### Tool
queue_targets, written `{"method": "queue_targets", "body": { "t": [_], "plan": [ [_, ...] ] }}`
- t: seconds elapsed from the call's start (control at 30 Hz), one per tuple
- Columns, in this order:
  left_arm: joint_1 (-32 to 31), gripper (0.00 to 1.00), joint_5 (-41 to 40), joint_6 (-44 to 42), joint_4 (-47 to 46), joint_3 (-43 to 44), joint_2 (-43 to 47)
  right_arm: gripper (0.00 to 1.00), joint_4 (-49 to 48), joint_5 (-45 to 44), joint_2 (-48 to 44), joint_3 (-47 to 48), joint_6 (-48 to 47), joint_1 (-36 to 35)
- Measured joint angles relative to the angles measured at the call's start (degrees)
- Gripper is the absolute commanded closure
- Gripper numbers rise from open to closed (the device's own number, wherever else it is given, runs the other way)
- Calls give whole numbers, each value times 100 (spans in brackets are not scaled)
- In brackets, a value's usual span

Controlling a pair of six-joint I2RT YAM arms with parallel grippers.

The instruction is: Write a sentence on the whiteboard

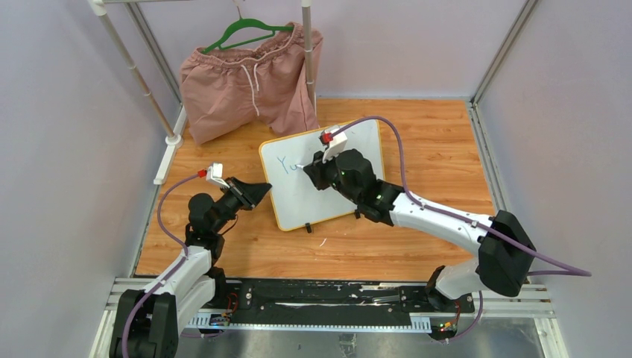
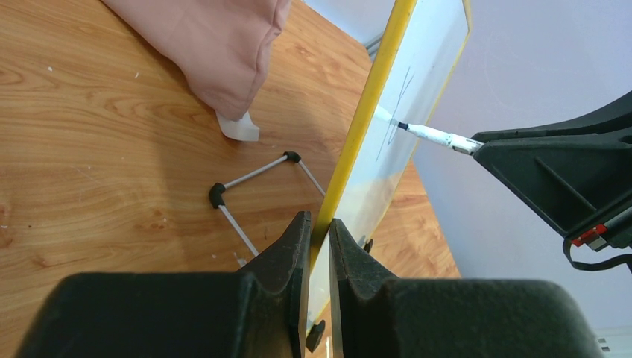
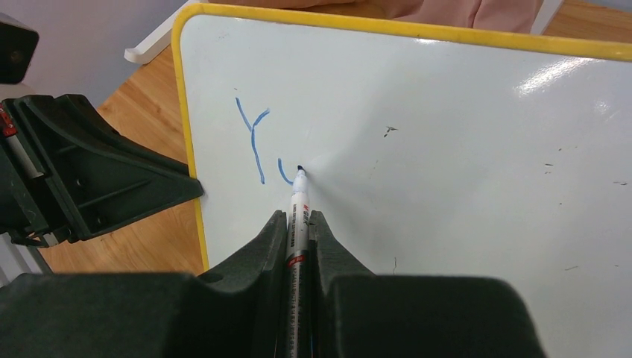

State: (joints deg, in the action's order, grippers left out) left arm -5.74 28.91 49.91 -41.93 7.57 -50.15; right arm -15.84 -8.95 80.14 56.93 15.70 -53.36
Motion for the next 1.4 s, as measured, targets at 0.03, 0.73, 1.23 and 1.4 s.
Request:
{"method": "queue_targets", "body": {
  "t": [0.03, 0.73, 1.23, 1.4],
  "plan": [
    [0, 99, -2, 0, 0, 0, 0, 100, 2, 2, 11, 15, 0, 4],
    [2, 99, -20, 0, 0, -42, 9, 100, -68, 334, 190, 131, 81, 13],
    [0, 100, 4, 0, -7, -52, 81, 100, 22, 131, -304, 44, 46, 15],
    [0, 99, 2, 0, -9, -52, 92, 100, 39, 20, -684, -116, -35, 44]
  ]
}}
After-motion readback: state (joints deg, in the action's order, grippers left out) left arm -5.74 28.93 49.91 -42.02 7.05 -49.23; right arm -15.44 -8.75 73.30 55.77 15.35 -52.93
